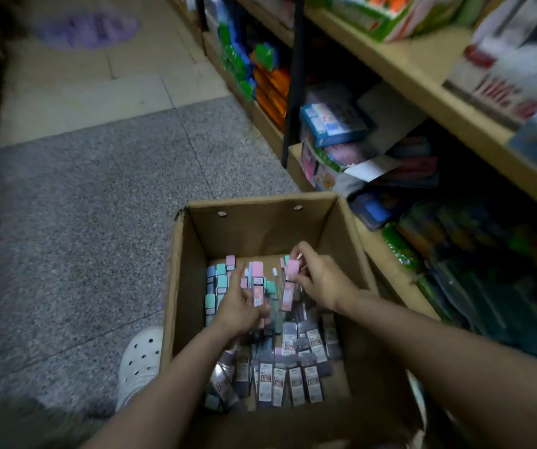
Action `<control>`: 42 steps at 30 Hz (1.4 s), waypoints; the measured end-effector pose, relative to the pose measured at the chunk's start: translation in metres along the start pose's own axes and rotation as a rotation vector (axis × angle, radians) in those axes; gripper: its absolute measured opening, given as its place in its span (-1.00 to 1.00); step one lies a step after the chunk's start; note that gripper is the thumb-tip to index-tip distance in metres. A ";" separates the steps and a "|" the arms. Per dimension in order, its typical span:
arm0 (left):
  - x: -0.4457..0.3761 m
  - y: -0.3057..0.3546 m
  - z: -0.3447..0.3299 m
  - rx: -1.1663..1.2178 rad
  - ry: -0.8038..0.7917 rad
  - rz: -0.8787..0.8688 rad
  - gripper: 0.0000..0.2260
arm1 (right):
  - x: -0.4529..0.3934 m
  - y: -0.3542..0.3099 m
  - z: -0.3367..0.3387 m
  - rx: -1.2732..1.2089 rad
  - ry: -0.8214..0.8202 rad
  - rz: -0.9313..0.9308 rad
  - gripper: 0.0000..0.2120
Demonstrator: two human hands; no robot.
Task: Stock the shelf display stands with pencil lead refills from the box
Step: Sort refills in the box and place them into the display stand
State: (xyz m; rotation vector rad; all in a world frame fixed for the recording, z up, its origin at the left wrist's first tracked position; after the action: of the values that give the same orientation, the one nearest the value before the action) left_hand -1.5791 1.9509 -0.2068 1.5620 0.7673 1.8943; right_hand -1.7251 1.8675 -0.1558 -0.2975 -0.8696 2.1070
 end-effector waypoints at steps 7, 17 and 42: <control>0.054 0.150 -0.013 -0.195 -0.197 -0.326 -0.22 | 0.043 -0.074 0.147 0.144 0.233 0.085 -0.72; 0.150 0.264 -0.093 -0.054 -0.550 -0.477 -0.44 | 0.169 -0.124 0.269 0.334 0.605 0.029 -0.68; 0.164 0.307 -0.169 0.095 -0.636 -0.477 -0.72 | 0.207 -0.088 0.405 0.847 0.842 -0.212 -0.69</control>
State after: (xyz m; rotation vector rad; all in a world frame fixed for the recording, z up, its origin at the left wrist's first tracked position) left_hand -1.7918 1.8493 0.0996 1.7094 0.8390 0.9548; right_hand -1.9986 1.8688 0.2182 -0.5341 0.4619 1.7072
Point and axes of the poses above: each hand's wrist, its own x-axis away from the middle knuckle, its own z-axis out of the back of the hand, y = z × x, the point moved 6 cm from there along -x, towards the middle knuckle, and after that the axes turned 11 degrees about z, right-handed, at the moved point
